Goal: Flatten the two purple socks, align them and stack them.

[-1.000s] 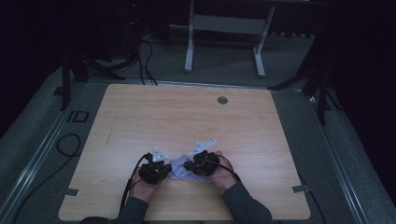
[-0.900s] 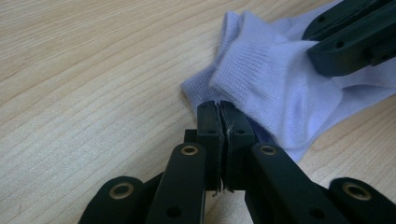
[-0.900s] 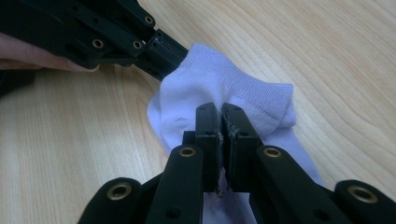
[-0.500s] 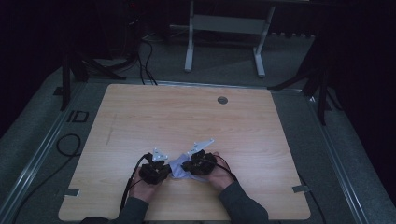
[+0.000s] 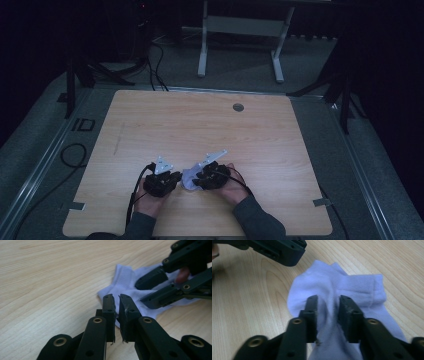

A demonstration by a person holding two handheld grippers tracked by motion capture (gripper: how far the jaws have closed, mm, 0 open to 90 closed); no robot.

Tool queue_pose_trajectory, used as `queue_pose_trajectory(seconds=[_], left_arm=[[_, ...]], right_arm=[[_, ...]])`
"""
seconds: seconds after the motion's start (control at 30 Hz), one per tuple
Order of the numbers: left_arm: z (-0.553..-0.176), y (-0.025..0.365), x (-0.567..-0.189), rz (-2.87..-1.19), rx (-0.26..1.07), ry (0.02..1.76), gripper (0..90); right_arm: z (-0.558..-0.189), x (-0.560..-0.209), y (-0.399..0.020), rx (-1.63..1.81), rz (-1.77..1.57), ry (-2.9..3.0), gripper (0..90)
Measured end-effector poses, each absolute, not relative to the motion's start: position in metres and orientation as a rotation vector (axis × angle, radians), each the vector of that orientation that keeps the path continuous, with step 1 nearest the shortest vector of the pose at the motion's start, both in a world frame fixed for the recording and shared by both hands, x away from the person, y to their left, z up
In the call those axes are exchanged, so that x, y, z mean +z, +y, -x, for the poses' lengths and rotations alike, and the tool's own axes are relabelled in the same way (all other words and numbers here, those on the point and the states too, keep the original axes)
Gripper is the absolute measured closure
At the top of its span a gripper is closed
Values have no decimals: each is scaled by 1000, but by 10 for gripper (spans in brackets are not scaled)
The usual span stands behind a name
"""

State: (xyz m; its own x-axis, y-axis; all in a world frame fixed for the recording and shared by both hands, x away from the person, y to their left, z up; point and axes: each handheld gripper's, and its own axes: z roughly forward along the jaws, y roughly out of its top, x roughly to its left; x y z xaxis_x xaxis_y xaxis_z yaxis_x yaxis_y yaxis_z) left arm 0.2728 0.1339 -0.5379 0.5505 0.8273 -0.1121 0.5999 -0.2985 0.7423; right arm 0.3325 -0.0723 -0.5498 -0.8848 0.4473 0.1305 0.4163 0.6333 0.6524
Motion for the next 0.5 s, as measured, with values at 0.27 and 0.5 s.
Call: queue_pose_trajectory(seconds=[0.27,0.5], left_arm=[[-267,124,-541,-2059,382,1139,751],[-265,121,-543,-2056,369,1144,636]], right_arm=[[-320,-524,-95,1148,-741,2671,591],[-308,-520,-141,1118,-864,2532,598]])
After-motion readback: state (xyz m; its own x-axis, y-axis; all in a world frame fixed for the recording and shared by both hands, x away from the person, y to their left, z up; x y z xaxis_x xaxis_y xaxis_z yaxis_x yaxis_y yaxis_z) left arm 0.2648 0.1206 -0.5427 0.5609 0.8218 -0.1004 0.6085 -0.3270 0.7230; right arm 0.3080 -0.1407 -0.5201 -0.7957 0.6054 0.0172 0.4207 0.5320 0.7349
